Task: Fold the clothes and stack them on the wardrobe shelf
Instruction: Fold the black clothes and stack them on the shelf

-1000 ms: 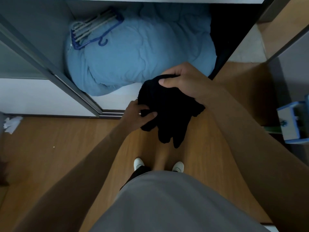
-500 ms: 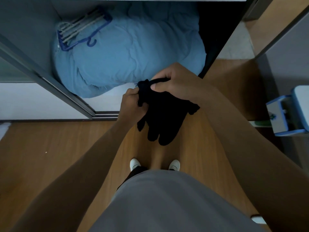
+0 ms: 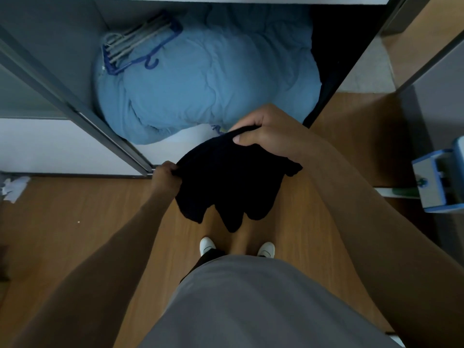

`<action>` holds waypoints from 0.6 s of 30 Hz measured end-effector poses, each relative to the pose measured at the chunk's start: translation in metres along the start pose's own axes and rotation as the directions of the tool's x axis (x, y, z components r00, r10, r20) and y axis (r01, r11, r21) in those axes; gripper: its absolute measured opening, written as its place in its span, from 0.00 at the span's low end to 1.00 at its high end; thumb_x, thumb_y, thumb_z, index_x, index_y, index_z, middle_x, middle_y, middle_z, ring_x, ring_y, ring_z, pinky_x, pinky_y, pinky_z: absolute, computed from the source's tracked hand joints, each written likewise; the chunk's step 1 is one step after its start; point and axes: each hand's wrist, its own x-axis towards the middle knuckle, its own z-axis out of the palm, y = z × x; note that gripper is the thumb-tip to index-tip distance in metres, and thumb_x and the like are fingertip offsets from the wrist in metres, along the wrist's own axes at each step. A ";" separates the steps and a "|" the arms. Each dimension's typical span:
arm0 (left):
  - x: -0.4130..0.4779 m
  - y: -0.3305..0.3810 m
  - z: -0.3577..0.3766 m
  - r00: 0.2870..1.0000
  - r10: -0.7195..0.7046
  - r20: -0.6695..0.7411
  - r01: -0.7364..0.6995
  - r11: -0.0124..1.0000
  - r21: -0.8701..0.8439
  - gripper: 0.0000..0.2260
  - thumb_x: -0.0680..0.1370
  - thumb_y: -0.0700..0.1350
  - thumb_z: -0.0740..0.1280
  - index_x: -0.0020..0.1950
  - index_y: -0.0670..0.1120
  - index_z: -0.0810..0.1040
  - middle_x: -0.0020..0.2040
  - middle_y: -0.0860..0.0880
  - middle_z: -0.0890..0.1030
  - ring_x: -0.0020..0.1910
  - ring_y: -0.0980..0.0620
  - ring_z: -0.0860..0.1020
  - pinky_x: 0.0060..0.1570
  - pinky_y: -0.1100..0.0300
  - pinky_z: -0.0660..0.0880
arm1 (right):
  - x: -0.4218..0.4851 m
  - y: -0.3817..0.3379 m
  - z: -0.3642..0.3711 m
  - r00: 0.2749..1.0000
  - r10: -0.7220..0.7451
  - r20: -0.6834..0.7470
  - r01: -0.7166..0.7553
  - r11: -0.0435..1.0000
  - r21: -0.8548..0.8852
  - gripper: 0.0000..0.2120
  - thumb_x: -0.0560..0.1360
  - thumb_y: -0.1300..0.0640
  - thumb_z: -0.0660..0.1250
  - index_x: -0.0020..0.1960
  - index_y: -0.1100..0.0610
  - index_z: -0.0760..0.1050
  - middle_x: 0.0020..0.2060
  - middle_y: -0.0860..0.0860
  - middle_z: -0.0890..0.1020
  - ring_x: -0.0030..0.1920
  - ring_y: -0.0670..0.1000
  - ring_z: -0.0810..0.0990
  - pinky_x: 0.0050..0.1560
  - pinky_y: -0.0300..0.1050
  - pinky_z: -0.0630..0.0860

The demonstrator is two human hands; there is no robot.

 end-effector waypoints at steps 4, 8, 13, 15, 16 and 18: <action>0.001 0.005 -0.017 0.953 -0.280 -0.116 0.212 0.888 -0.407 0.16 0.72 0.24 0.56 0.44 0.38 0.81 0.44 0.40 0.81 0.46 0.45 0.78 0.54 0.52 0.79 | 0.009 0.015 -0.002 0.995 0.100 -0.021 -0.102 0.990 -0.097 0.10 0.72 0.66 0.68 0.46 0.54 0.86 0.38 0.52 0.85 0.40 0.49 0.81 0.45 0.41 0.73; 0.006 0.028 -0.036 0.941 -0.289 -0.176 0.159 0.837 -0.523 0.17 0.69 0.28 0.55 0.35 0.45 0.78 0.36 0.49 0.79 0.40 0.53 0.77 0.52 0.57 0.76 | 0.017 0.035 -0.005 0.988 0.154 -0.033 -0.157 0.941 -0.299 0.12 0.74 0.65 0.62 0.48 0.59 0.84 0.35 0.47 0.81 0.37 0.44 0.76 0.42 0.37 0.70; 0.014 0.051 -0.054 0.963 -0.131 -0.234 -0.005 0.865 -0.502 0.15 0.67 0.31 0.55 0.36 0.43 0.80 0.33 0.48 0.79 0.36 0.55 0.76 0.42 0.61 0.75 | 0.020 0.046 -0.003 0.975 0.089 -0.204 -0.140 0.958 -0.251 0.17 0.71 0.69 0.58 0.33 0.53 0.79 0.35 0.49 0.82 0.40 0.47 0.78 0.44 0.43 0.74; 0.016 0.054 -0.062 0.960 -0.093 -0.264 -0.045 0.879 -0.475 0.14 0.67 0.32 0.54 0.36 0.42 0.79 0.33 0.48 0.78 0.32 0.59 0.75 0.40 0.63 0.74 | 0.021 0.043 0.000 0.979 0.090 -0.181 -0.119 0.980 -0.160 0.21 0.68 0.72 0.57 0.27 0.50 0.74 0.27 0.47 0.76 0.32 0.45 0.74 0.36 0.40 0.69; 0.017 0.054 -0.067 0.959 -0.072 -0.275 -0.061 0.893 -0.446 0.14 0.67 0.33 0.54 0.36 0.41 0.79 0.33 0.47 0.77 0.31 0.59 0.73 0.39 0.63 0.73 | 0.021 0.041 0.002 0.981 0.091 -0.174 -0.111 0.988 -0.109 0.20 0.67 0.73 0.57 0.26 0.52 0.73 0.26 0.49 0.73 0.30 0.46 0.72 0.34 0.41 0.66; 0.018 0.055 -0.075 0.960 -0.023 -0.279 -0.087 0.922 -0.377 0.10 0.67 0.36 0.54 0.31 0.41 0.74 0.30 0.47 0.72 0.29 0.56 0.69 0.33 0.61 0.69 | 0.024 0.036 0.009 0.979 0.078 -0.189 -0.083 0.996 -0.019 0.15 0.69 0.71 0.57 0.26 0.60 0.68 0.26 0.54 0.67 0.29 0.52 0.67 0.32 0.45 0.60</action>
